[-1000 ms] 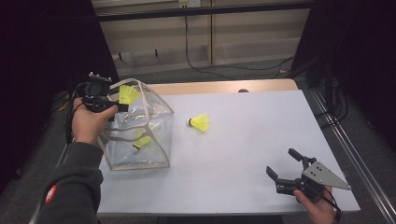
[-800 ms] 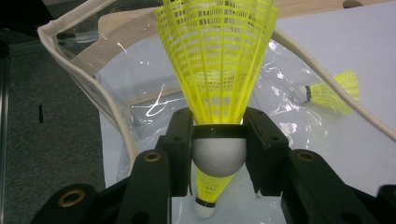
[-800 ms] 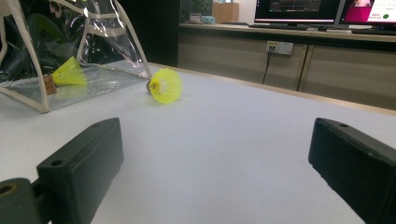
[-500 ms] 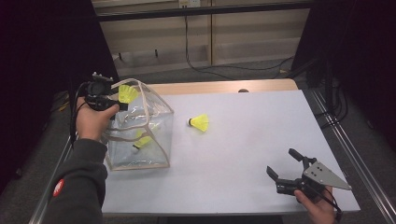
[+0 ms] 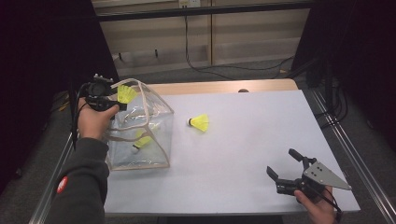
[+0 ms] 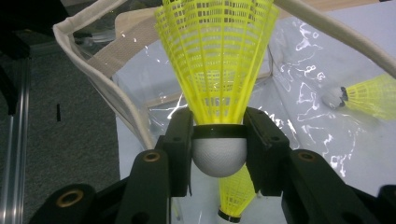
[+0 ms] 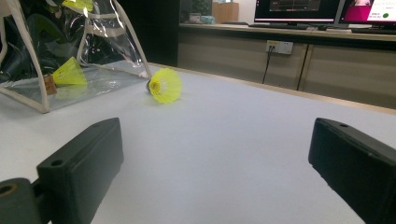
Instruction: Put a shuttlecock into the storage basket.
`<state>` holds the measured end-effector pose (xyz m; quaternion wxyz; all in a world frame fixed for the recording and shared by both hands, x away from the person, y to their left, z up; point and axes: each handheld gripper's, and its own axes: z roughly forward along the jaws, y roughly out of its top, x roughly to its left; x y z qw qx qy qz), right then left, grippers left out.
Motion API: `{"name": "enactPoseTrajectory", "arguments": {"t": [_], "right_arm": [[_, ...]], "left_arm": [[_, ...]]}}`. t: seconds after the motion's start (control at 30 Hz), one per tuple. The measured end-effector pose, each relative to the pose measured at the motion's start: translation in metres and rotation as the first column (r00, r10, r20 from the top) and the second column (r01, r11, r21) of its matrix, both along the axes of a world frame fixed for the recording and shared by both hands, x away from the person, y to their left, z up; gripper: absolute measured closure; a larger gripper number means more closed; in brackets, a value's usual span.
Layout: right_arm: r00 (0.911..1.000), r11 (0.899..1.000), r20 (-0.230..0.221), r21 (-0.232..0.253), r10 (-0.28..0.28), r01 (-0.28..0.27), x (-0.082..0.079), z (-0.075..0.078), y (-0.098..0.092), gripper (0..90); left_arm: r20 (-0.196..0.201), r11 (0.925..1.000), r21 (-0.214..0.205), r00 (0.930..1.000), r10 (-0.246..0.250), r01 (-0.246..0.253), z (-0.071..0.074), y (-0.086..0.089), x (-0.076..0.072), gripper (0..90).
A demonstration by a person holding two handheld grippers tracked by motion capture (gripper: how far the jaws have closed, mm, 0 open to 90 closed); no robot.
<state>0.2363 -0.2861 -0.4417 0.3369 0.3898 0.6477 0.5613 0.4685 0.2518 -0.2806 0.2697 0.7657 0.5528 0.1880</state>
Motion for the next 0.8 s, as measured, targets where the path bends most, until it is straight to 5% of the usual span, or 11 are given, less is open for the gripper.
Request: {"name": "enactPoseTrajectory", "arguments": {"t": [0.3,0.57,0.8], "right_arm": [[1.0000,1.000,-0.003,0.000,0.001,-0.001,0.000,0.000,0.001,2.8],[1.0000,1.000,-0.002,-0.004,0.000,0.000,0.000,0.000,-0.001,2.8],[1.0000,1.000,0.000,-0.006,0.000,0.000,0.000,0.000,0.000,2.8]], "left_arm": [[0.044,0.9999,0.017,0.9990,0.001,-0.001,-0.001,-0.004,0.001,53.3],[0.058,0.9991,-0.039,0.9982,-0.017,0.019,0.003,-0.008,-0.004,44.3],[0.025,0.9948,-0.074,0.9974,-0.068,0.069,0.007,-0.015,-0.010,36.1]]}}
